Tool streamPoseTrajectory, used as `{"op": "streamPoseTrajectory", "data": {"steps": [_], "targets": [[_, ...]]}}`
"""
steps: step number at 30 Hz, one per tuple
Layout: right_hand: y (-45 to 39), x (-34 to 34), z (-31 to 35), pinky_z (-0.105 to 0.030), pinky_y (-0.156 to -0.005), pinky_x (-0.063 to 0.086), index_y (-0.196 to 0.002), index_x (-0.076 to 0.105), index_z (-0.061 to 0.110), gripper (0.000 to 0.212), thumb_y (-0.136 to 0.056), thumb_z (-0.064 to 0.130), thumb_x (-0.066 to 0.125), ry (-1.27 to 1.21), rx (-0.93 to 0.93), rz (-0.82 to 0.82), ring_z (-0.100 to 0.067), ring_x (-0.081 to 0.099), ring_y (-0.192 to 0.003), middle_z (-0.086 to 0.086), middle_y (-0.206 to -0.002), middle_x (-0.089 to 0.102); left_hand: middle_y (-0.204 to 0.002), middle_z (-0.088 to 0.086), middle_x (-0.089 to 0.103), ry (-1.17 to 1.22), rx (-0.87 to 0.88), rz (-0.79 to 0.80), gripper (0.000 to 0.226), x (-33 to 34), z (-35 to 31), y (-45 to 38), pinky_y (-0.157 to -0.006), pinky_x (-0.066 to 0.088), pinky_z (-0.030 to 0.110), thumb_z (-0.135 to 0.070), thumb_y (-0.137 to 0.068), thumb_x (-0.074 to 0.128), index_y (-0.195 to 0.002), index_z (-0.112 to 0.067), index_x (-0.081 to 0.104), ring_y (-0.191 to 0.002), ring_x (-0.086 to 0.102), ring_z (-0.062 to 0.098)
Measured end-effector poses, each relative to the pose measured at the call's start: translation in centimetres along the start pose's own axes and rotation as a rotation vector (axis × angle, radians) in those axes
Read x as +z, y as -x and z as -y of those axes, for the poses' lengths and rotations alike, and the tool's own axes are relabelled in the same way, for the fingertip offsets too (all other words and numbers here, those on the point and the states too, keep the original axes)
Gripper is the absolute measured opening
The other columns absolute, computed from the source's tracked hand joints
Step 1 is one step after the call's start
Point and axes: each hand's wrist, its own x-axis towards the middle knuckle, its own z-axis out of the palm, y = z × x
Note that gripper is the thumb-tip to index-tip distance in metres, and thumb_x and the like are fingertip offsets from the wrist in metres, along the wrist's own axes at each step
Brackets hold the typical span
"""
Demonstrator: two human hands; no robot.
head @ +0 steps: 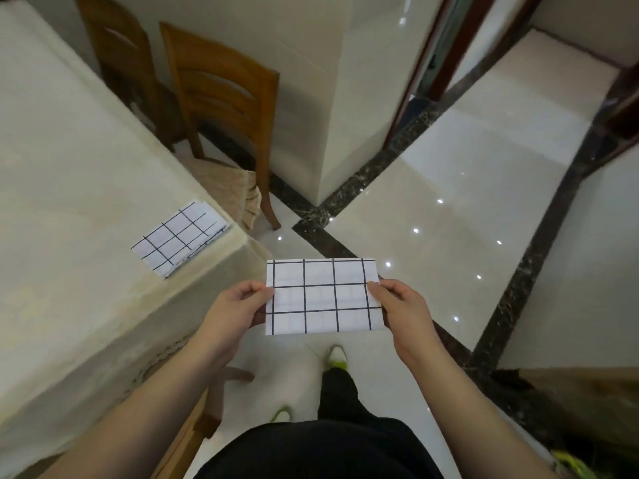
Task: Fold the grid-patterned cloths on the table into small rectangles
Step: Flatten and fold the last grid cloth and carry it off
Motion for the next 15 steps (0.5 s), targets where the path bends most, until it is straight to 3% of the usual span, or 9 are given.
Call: {"op": "streamPoseTrajectory", "data": {"steps": [5,9,15], "targets": [[-6.7,2.7,3.6,-0.029,-0.068,0.055,-0.097,0.07,0.009,0.01,-0.09,0.015,0.066,0.123,-0.007,0.2,-0.016,0.069,-0.08,-0.005,-0.088,0.073,-0.069,0.002,0.07,0.034,0.0,-0.199,0.011,-0.3,-1.9,-2.9,-0.063,0.053,0.028,-0.013,-0.094,0.06,-0.086,-0.007,0.065,-0.065,0.064,0.019],[-10.6,4.8,6.1,-0.034,-0.076,0.058,-0.097,0.07,0.012,0.011,-0.091,0.018,0.065,0.244,-0.025,0.378,-0.019,0.071,-0.084,-0.004,-0.089,0.075,-0.074,0.006,0.07,0.104,-0.02,-0.362,0.012,-0.2,-2.8,-3.8,-0.073,0.051,0.039,-0.014,-0.094,0.061,-0.086,-0.006,0.066,-0.07,0.064,0.023],[-14.2,9.4,8.5,-0.029,-0.07,0.056,-0.098,0.07,0.012,0.01,-0.091,0.019,0.065,0.317,-0.021,0.56,-0.019,0.072,-0.085,-0.003,-0.087,0.075,-0.084,0.015,0.065,0.247,-0.051,-0.539,0.014,-1.0,-3.6,-4.3,-0.067,0.054,0.033,-0.016,-0.096,0.059,-0.094,-0.003,0.064,-0.07,0.064,0.022]]}}
